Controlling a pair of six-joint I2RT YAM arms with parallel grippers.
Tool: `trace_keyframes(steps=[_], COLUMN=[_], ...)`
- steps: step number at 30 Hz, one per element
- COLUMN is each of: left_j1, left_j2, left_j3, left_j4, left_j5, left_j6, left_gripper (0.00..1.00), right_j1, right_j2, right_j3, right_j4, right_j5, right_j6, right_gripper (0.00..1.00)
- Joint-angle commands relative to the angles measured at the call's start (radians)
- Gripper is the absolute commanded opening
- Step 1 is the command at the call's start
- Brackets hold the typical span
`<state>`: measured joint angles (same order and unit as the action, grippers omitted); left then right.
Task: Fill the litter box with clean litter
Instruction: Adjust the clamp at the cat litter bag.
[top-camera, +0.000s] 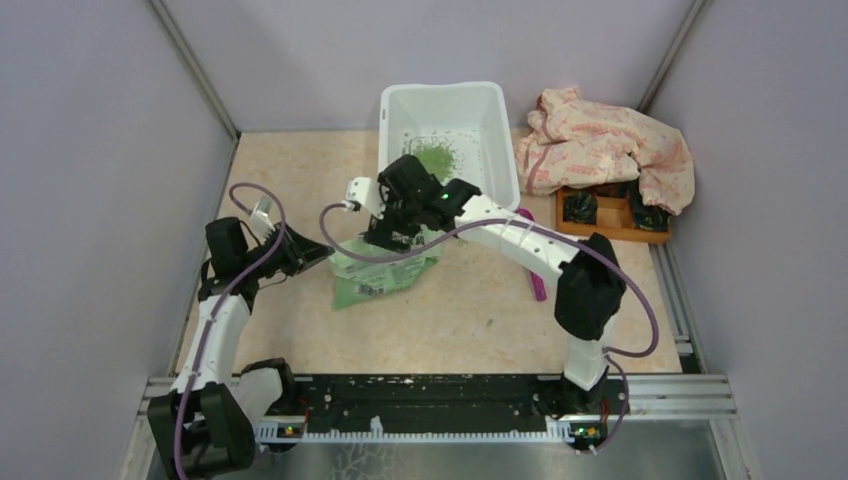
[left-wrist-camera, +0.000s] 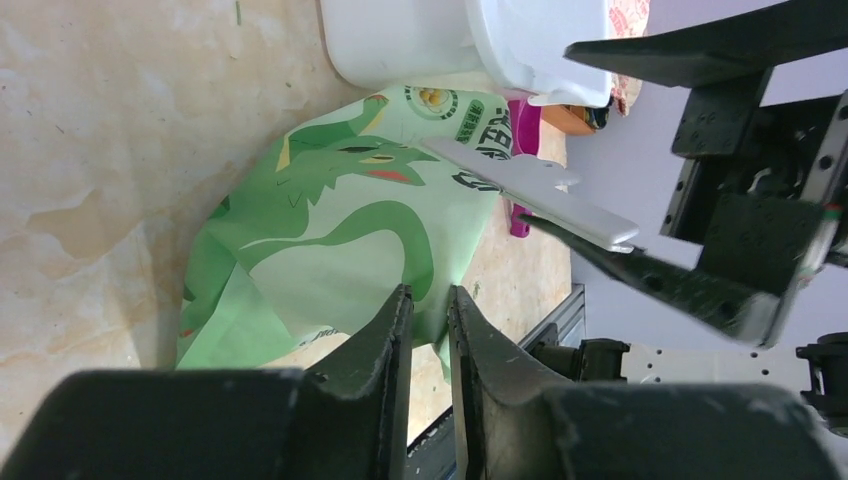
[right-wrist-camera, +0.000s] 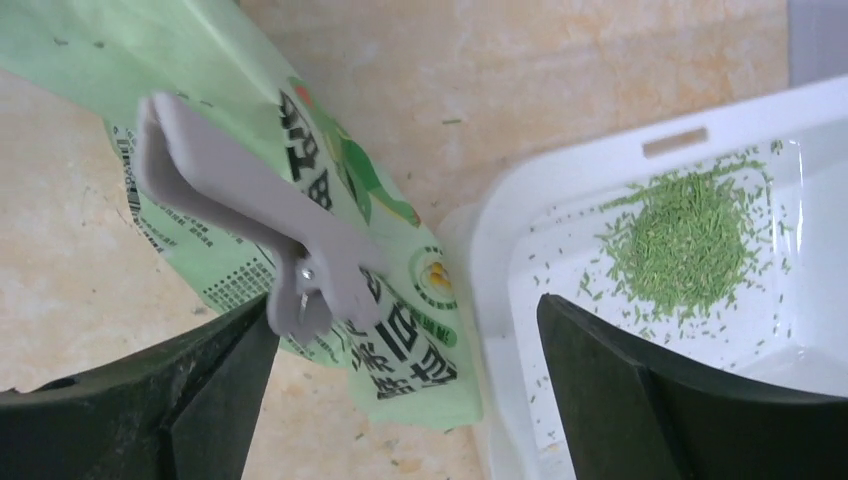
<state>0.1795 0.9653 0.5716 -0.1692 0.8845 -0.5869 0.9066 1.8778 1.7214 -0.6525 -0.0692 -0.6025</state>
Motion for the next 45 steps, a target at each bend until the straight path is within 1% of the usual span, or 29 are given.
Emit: trace_keyframes(steps=[1, 3, 5, 8, 10, 14, 17, 24, 28, 34, 37, 42, 45], left_j1=[-0.002, -0.001, -0.001, 0.008, 0.021, 0.034, 0.038, 0.045, 0.046, 0.047, 0.047, 0.047, 0.046], left_j2=[-0.017, -0.022, -0.031, -0.038, -0.034, -0.037, -0.050, -0.075, -0.100, -0.146, -0.158, -0.187, -0.199], left_j3=[0.017, 0.030, 0.034, 0.027, 0.018, 0.017, 0.027, 0.045, 0.048, 0.053, 0.054, 0.053, 0.063], left_j4=[-0.042, -0.054, -0.073, -0.102, -0.108, -0.136, -0.157, -0.218, -0.244, -0.293, -0.317, -0.341, -0.369], left_j5=[0.030, 0.023, -0.003, -0.045, -0.035, -0.025, -0.020, -0.026, -0.019, -0.011, -0.003, 0.009, 0.012], left_j6=[0.033, 0.034, 0.045, 0.061, 0.063, 0.088, 0.097, 0.111, 0.108, 0.114, 0.120, 0.124, 0.136], left_gripper=[0.23, 0.23, 0.21, 0.19, 0.17, 0.16, 0.16, 0.15, 0.15, 0.15, 0.14, 0.14, 0.14], right_j1=[-0.101, -0.153, -0.181, -0.202, -0.205, -0.206, -0.206, -0.195, -0.165, -0.124, -0.109, -0.101, -0.101], right_j2=[-0.213, -0.259, -0.289, -0.317, -0.320, -0.290, -0.266, -0.207, -0.163, -0.133, -0.115, -0.078, -0.058], right_j3=[-0.120, -0.189, -0.235, -0.288, -0.304, -0.312, -0.312, -0.269, -0.223, -0.211, -0.192, -0.152, -0.136], right_j4=[0.237, 0.283, 0.278, 0.260, 0.248, 0.217, 0.209, 0.206, 0.171, 0.177, 0.159, 0.130, 0.124], right_j5=[-0.150, -0.213, -0.270, -0.355, -0.406, -0.441, -0.462, -0.475, -0.465, -0.438, -0.423, -0.402, -0.389], right_j6=[0.133, 0.149, 0.136, 0.096, 0.079, 0.021, -0.009, -0.049, -0.079, -0.098, -0.111, -0.128, -0.136], right_gripper=[0.98, 0.98, 0.97, 0.89, 0.84, 0.77, 0.76, 0.76, 0.74, 0.74, 0.70, 0.58, 0.56])
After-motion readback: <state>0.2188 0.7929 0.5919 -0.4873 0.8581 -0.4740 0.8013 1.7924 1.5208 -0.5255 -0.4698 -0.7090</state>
